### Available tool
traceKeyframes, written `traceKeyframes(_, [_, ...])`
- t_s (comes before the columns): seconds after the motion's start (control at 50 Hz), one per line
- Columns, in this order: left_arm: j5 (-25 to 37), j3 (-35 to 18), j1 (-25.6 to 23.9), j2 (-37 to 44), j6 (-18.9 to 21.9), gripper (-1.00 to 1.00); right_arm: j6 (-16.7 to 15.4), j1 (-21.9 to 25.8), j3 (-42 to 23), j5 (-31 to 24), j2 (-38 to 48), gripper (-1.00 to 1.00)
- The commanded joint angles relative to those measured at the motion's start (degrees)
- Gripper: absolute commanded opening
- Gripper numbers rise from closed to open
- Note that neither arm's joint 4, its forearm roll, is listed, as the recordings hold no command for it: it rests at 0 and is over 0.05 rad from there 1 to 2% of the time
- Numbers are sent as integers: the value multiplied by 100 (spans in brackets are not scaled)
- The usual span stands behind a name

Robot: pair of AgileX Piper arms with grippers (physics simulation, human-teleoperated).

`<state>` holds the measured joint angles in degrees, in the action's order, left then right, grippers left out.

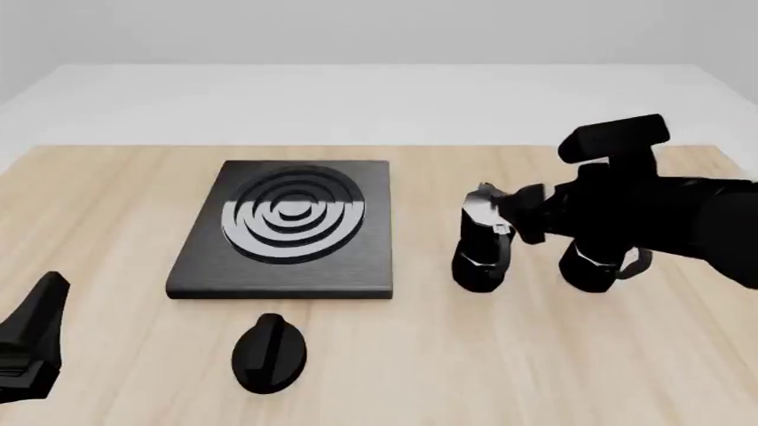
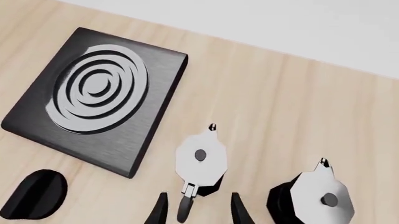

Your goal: Put both moka pots on the stove.

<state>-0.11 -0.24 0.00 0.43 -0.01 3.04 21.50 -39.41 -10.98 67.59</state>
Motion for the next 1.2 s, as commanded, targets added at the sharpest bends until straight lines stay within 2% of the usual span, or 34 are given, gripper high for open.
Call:
traceKeyframes(0.02, [0,0,0,0,0,100,90,7,68,199,282,100])
traceKeyframes(0.58, [0,0,0,-1,-1,100,249,57,176,677,988,100])
traceKeyframes(1.2, [0,0,-1,1,-1,100,427,172,412,1024,1398,100])
